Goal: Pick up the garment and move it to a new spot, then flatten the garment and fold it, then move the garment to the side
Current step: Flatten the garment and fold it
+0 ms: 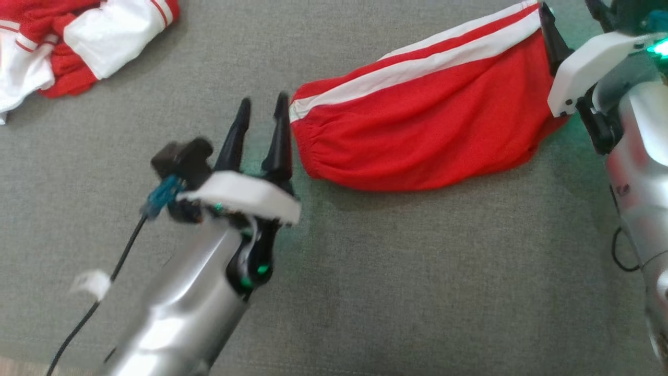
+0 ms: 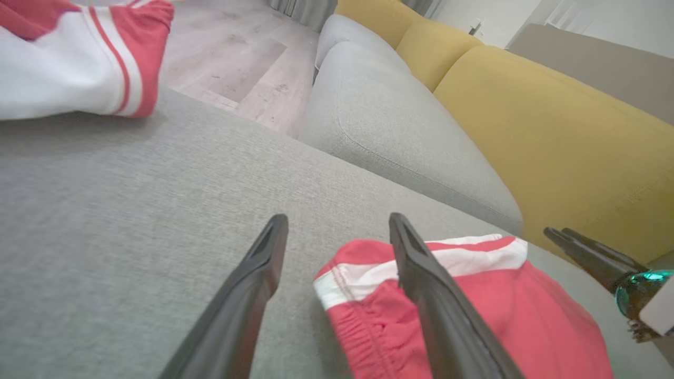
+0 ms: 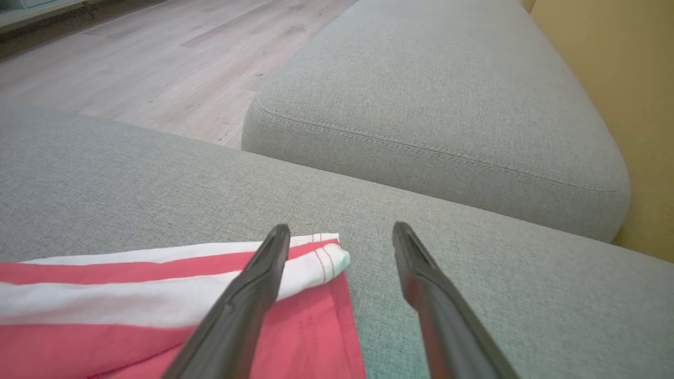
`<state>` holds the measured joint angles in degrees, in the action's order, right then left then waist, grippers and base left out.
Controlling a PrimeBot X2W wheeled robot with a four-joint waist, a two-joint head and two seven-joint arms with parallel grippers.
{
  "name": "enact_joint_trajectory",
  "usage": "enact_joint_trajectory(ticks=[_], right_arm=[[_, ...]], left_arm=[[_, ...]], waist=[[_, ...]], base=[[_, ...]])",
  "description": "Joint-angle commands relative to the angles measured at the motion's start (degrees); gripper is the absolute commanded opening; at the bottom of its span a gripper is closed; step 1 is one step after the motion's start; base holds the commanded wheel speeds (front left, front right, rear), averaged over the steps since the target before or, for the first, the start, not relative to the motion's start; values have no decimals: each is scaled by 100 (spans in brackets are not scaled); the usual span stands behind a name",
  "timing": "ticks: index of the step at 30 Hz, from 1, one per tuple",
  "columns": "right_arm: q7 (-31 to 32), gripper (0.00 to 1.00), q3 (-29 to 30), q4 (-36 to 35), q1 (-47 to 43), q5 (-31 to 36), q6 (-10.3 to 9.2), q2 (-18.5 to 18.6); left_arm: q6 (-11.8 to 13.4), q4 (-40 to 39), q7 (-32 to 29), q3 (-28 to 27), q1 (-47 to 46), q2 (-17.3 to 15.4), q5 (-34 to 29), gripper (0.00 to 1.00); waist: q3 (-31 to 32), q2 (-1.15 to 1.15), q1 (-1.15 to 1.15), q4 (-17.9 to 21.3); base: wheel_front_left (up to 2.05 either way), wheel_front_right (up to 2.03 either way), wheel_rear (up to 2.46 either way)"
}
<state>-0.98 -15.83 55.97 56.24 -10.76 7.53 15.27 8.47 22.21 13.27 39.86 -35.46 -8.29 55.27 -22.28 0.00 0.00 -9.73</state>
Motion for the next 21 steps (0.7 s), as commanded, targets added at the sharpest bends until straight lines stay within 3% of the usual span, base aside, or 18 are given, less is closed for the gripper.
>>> enact_joint_trajectory(ticks=[1, 9, 14, 20, 21], right_arm=[[30, 100, -111, -97, 96, -129, -4, 8], [919, 100, -629, -6, -335, -877, -4, 373], [1393, 100, -807, -94, -644, -1373, -4, 603], [1810, 100, -1018, -265, -841, -1750, -4, 712], [1876, 67, -1055, -298, -867, -1808, -4, 714]], left_arm=[[52, -282, 88, -189, 118, -260, -142, 100], [482, -1190, 166, -700, 1093, -793, -532, 100], [682, -1699, 171, -1094, 1644, -938, -772, 100], [733, -1993, 172, -1354, 1974, -973, -976, 100], [733, -2019, 172, -1377, 2006, -973, -997, 100]], waist=[[83, 0, 0, -7], [371, 0, 0, -67], [362, 0, 0, -177], [296, 0, 0, -287], [299, 0, 0, -294]], base=[[0, 0, 0], [0, 0, 0], [0, 0, 0], [0, 0, 0], [0, 0, 0]])
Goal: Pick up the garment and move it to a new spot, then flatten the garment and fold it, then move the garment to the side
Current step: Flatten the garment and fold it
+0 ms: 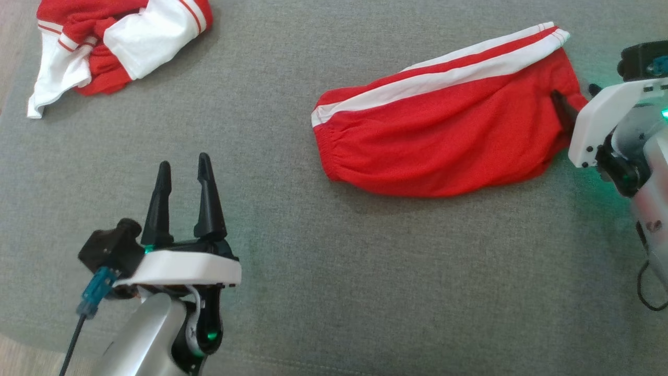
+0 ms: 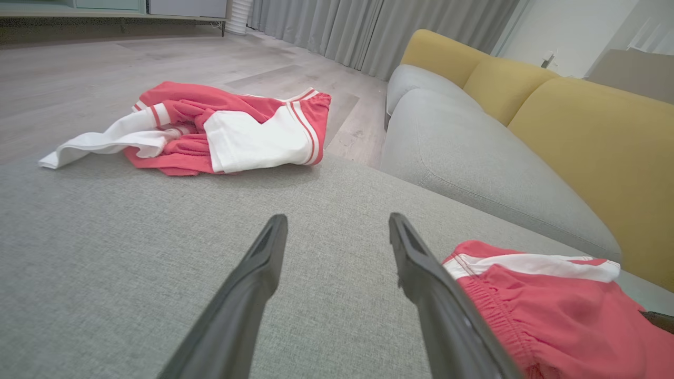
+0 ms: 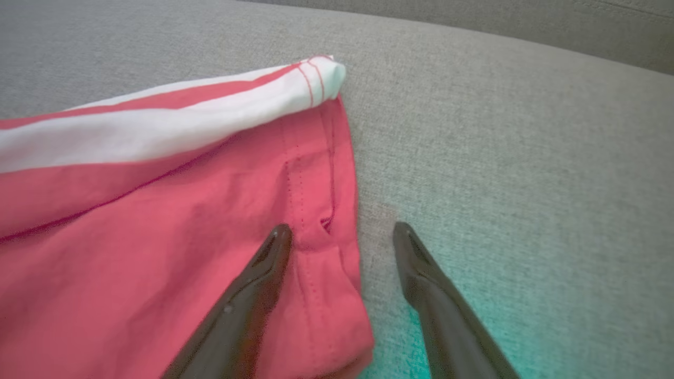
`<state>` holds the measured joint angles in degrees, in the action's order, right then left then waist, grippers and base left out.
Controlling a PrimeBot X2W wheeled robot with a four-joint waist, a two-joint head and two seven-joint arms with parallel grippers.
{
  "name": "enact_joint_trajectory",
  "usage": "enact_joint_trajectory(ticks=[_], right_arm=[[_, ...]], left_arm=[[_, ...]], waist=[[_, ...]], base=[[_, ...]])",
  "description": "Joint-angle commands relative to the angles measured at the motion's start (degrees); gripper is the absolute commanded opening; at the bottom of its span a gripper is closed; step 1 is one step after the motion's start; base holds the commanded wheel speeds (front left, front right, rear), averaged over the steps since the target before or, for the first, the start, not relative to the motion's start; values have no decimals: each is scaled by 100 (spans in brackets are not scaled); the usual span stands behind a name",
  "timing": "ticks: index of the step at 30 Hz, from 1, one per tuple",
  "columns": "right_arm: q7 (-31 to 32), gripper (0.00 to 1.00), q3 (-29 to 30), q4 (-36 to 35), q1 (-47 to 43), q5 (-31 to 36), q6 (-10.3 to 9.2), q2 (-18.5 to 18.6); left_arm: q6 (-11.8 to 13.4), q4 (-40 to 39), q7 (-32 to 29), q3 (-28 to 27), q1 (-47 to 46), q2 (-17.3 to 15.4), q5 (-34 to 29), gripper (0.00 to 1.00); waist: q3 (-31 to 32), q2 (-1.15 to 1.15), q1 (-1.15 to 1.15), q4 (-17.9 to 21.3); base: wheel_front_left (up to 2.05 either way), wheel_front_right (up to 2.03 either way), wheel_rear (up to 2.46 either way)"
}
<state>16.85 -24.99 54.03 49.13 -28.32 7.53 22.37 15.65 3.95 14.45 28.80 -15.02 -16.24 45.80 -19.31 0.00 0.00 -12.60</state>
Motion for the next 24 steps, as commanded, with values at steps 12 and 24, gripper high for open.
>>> enact_joint_trajectory(ticks=[12, 24], right_arm=[[-391, 0, 144, -290, -525, -512, -4, -201], [-1293, 0, 1001, -438, -1825, -203, -4, -652]], left_arm=[[-19, -198, 54, -366, 146, -120, -236, 100], [54, -245, 2, -299, 752, -265, -258, 100]], waist=[[473, 0, 0, 291], [1264, 0, 0, 1031]], base=[[0, 0, 0], [0, 0, 0]])
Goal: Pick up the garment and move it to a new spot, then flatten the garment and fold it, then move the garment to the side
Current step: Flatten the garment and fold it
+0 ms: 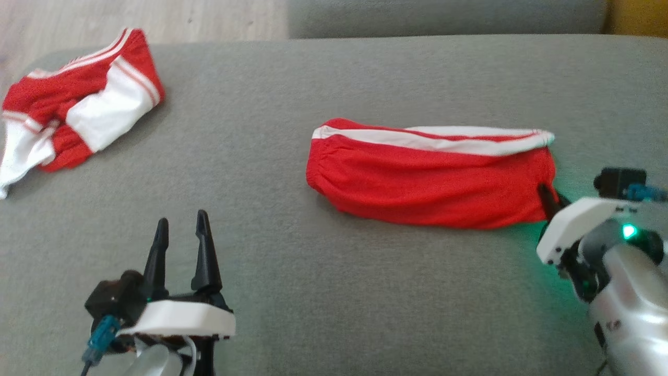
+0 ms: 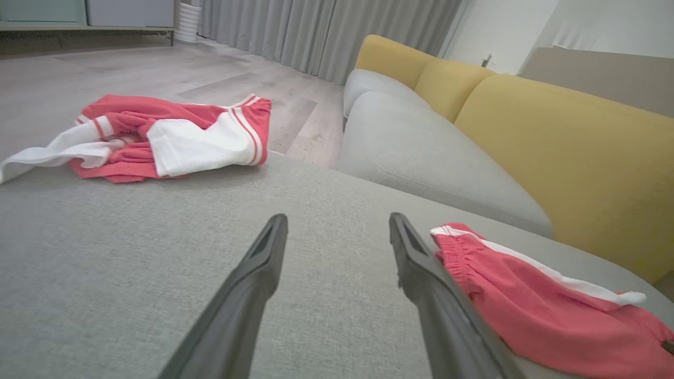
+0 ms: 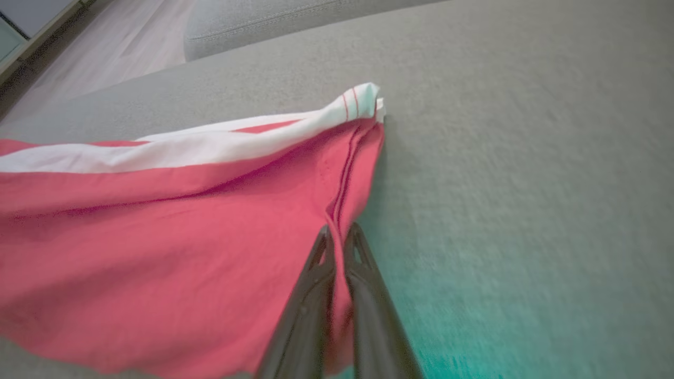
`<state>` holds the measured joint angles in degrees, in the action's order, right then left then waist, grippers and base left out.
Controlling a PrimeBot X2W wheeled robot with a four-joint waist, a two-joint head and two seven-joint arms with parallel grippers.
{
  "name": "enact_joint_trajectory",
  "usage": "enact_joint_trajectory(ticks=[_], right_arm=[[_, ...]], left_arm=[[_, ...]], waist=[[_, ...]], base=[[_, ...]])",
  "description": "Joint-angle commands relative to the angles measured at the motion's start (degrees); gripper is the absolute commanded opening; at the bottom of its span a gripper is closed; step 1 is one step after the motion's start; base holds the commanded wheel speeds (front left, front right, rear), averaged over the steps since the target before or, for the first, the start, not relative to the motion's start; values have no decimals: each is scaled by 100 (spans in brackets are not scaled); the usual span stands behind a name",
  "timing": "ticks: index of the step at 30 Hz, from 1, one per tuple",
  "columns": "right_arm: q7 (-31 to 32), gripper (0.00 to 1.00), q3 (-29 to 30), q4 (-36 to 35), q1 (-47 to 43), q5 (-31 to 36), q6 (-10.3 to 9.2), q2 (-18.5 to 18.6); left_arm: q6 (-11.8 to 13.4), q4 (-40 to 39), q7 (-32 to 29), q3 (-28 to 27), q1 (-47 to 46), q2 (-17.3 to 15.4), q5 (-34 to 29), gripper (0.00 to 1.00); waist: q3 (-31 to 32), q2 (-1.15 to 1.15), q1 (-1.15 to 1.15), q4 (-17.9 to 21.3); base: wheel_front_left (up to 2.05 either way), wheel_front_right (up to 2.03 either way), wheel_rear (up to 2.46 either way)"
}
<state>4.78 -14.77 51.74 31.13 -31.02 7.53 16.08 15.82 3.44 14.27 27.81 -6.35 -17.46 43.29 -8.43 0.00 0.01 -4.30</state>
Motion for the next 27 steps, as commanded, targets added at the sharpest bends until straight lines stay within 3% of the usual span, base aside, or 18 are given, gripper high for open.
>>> enact_joint_trajectory(ticks=[1, 9, 15, 21, 27], right_arm=[[-97, 0, 54, -266, -115, 115, -4, -33], [37, 0, 681, -691, -475, 524, -4, -98], [239, 0, 888, -1321, -318, 895, -4, -397], [597, 0, 479, -2207, 33, 1099, -4, -915], [1011, 0, -155, -2585, 257, 1059, -4, -1190]], left_arm=[[48, -216, 10, -185, -78, -146, -6, 100], [50, -287, -69, 1, -60, -92, -56, 100], [13, -189, -79, 93, -100, -22, -64, 100], [-18, -137, -61, 122, -147, 51, -58, 100], [-56, -95, -40, 132, -207, 119, -56, 100]], waist=[[188, 0, -1, 236], [154, 0, -1, 191], [162, 0, -1, -67], [163, 0, -1, -298], [71, 0, -1, -499]], base=[[0, 0, 0], [0, 0, 0], [0, 0, 0], [0, 0, 0], [0, 0, 0]])
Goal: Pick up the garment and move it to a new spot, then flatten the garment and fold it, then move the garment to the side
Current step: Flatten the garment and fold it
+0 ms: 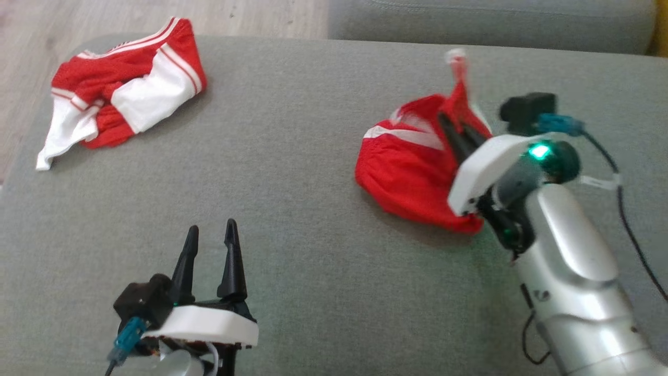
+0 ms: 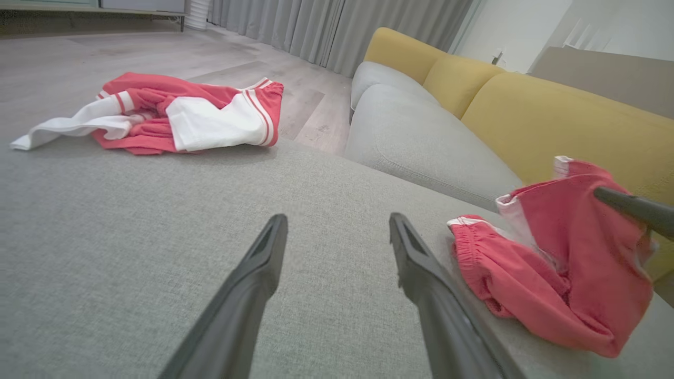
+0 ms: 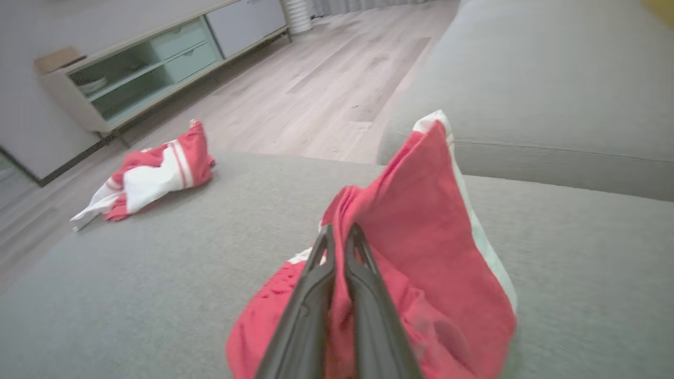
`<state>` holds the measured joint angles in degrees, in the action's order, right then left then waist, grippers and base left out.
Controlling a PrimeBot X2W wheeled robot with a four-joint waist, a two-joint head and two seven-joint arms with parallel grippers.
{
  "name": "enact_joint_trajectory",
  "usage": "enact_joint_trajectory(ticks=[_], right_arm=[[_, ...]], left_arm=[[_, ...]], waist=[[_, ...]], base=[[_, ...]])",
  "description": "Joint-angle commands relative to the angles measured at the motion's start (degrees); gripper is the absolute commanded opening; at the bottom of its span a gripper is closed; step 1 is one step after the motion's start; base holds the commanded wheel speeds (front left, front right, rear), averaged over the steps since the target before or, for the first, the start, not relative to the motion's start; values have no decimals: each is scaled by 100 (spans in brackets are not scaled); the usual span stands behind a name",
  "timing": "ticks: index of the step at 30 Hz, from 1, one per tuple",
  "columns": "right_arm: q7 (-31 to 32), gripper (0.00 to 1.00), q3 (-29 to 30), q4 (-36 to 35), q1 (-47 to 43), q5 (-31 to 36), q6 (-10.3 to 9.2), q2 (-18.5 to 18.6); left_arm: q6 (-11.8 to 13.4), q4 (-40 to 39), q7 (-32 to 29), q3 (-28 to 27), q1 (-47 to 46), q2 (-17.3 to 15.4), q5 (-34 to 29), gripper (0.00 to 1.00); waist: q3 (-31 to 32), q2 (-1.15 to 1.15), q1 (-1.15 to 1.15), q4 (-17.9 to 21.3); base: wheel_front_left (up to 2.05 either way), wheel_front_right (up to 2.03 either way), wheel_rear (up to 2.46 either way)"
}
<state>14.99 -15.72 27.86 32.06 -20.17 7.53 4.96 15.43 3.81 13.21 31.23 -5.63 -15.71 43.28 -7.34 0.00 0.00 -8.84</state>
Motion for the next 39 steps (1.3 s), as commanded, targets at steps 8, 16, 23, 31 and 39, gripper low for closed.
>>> enact_joint_trajectory(ticks=[8, 16, 23, 31, 39], right_arm=[[212, 0, -648, 224, 219, -116, -4, -183], [64, 0, -1107, 434, 316, -285, -4, -204], [-197, 0, -1629, 512, 495, -794, -4, -207], [-557, 100, -2009, 840, 748, -1138, -4, -207], [-1199, 100, -1992, 856, 894, -1196, -4, -208]], left_arm=[[-69, -40, 103, -250, -366, 17, -65, 100], [-112, 18, 133, -307, -393, 76, -84, 100], [-163, 90, 143, -286, -495, 128, -115, 100], [-198, 175, 147, -240, -549, 164, -128, 100], [-178, 193, 154, -258, -492, 173, -131, 100]], waist=[[-164, 0, 0, -275], [-240, 0, 0, -191], [-276, 0, 0, -102], [-261, 0, 0, -100], [-217, 0, 0, -13]], base=[[0, 0, 0], [0, 0, 0], [0, 0, 0], [0, 0, 0], [0, 0, 0]])
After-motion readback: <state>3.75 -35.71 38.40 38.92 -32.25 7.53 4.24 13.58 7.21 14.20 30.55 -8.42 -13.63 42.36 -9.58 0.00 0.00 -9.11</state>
